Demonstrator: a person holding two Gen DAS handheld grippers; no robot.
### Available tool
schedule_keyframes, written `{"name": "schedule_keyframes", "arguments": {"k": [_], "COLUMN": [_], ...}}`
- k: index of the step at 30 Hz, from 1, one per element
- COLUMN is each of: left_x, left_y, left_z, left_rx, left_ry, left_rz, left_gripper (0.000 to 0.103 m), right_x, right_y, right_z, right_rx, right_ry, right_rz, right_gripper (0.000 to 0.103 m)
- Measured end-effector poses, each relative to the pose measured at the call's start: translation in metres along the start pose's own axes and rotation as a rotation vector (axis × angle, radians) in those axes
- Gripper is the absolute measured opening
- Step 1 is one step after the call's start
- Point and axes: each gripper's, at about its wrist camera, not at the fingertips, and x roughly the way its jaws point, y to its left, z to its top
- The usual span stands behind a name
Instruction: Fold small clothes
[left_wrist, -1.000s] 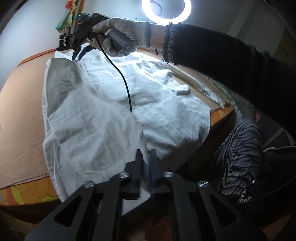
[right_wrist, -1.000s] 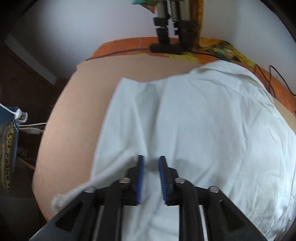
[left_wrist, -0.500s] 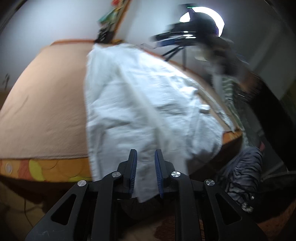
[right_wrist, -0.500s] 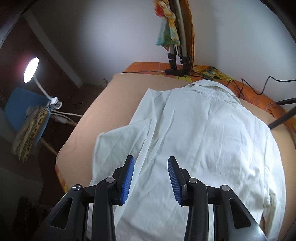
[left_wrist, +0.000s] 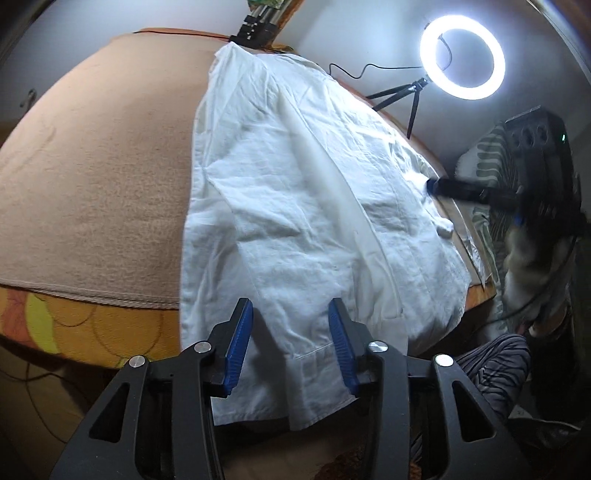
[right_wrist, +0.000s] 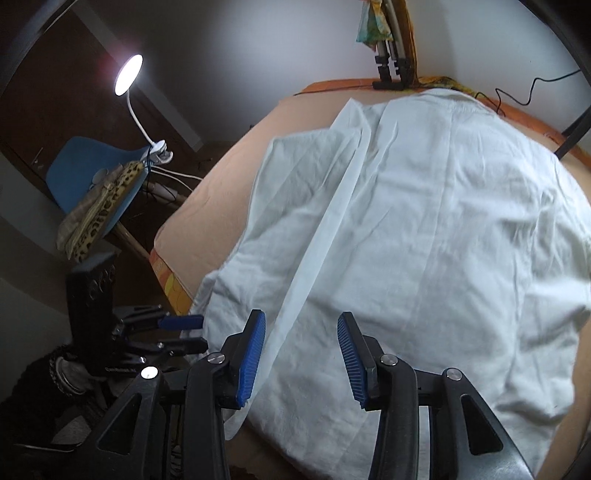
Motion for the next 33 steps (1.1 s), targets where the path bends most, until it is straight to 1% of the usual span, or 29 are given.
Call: {"name": "schedule_keyframes", "arguments": {"k": [1, 2, 3, 4, 6, 7, 10, 12, 15, 16, 17, 19, 21, 22, 23, 25, 26, 28, 29, 30, 31, 32, 33], "left_x": [0.002, 0.003, 0.006, 0.008, 0.010, 0.009, 0.003, 0.001, -0.002, -0.006, -0.012, -0.026, -0.038, -0.044, -0.048, -0.047, -0.042, -0.030, -0.028, -0.026, -0.029, -0.031, -0.034], "left_y": [-0.001, -0.001, -0.001, -0.001, -0.002, -0.003, -0.004, -0.002, -0.002, -0.002, -0.003, -0.006, -0.007, -0.006, -0.004, 0.000, 0.002, 0.007, 0.007, 0.007, 0.007, 0.007, 0.007], "left_z": [0.000, 0.000, 0.000, 0.000, 0.000, 0.000, 0.001, 0.000, -0.001, -0.002, -0.002, -0.003, -0.003, -0.003, -0.003, -0.003, -0.003, -0.004, -0.005, -0.006, -0.008, -0.009, -0.009], "left_rx": [0.001, 0.001, -0.001, -0.003, -0.005, -0.001, 0.010, 0.004, -0.002, 0.000, 0.003, 0.012, 0.023, 0.027, 0.031, 0.039, 0.038, 0.022, 0.023, 0.023, 0.026, 0.032, 0.037], "left_ry": [-0.001, -0.003, 0.000, 0.006, 0.004, -0.003, -0.028, -0.033, -0.040, -0.047, -0.060, -0.092, -0.128, -0.149, -0.162, -0.162, -0.153, -0.109, -0.099, -0.093, -0.099, -0.107, -0.115], "left_rz": [0.000, 0.000, 0.003, 0.008, 0.004, 0.004, 0.003, -0.002, -0.003, -0.001, -0.002, 0.002, 0.019, 0.025, 0.030, 0.063, 0.067, 0.075, 0.082, 0.092, 0.095, 0.103, 0.113], "left_gripper": [0.038, 0.034, 0.027, 0.023, 0.007, 0.005, 0.003, 0.002, 0.002, 0.002, 0.001, 0.001, 0.001, 0.001, 0.001, 0.001, 0.001, 0.002, 0.005, 0.010, 0.011, 0.015, 0.023], "right_x": [0.007, 0.013, 0.019, 0.027, 0.038, 0.041, 0.050, 0.057, 0.065, 0.067, 0.068, 0.067, 0.063, 0.061, 0.061, 0.064, 0.067, 0.074, 0.076, 0.076, 0.075, 0.073, 0.072], "right_y": [-0.001, -0.002, -0.002, -0.002, 0.003, 0.005, 0.012, 0.014, 0.014, 0.014, 0.013, 0.009, 0.007, 0.007, 0.007, 0.009, 0.008, 0.003, 0.006, 0.010, 0.013, 0.016, 0.018], "right_z": [-0.005, -0.007, -0.011, -0.014, -0.017, -0.018, -0.019, -0.019, -0.020, -0.020, -0.020, -0.019, -0.017, -0.017, -0.018, -0.019, -0.021, -0.024, -0.023, -0.023, -0.024, -0.023, -0.023], "right_rx": [0.012, 0.025, 0.036, 0.040, 0.027, 0.018, -0.013, -0.024, -0.020, -0.006, 0.018, 0.094, 0.143, 0.154, 0.155, 0.122, 0.120, 0.129, 0.118, 0.092, 0.068, 0.043, 0.026], "right_ry": [0.008, 0.016, 0.029, 0.046, 0.074, 0.082, 0.098, 0.112, 0.131, 0.133, 0.131, 0.112, 0.087, 0.069, 0.060, 0.068, 0.079, 0.112, 0.117, 0.119, 0.119, 0.117, 0.117], "right_rz": [0.014, 0.030, 0.048, 0.055, 0.058, 0.063, 0.054, 0.033, 0.041, 0.054, 0.082, 0.192, 0.274, 0.311, 0.321, 0.244, 0.219, 0.184, 0.163, 0.129, 0.100, 0.077, 0.061], "right_gripper": [0.044, 0.044, 0.044, 0.044, 0.044, 0.044, 0.043, 0.039, 0.016, 0.004, 0.002, 0.001, 0.001, 0.000, 0.000, 0.000, 0.000, 0.000, 0.000, 0.000, 0.000, 0.002, 0.004]}}
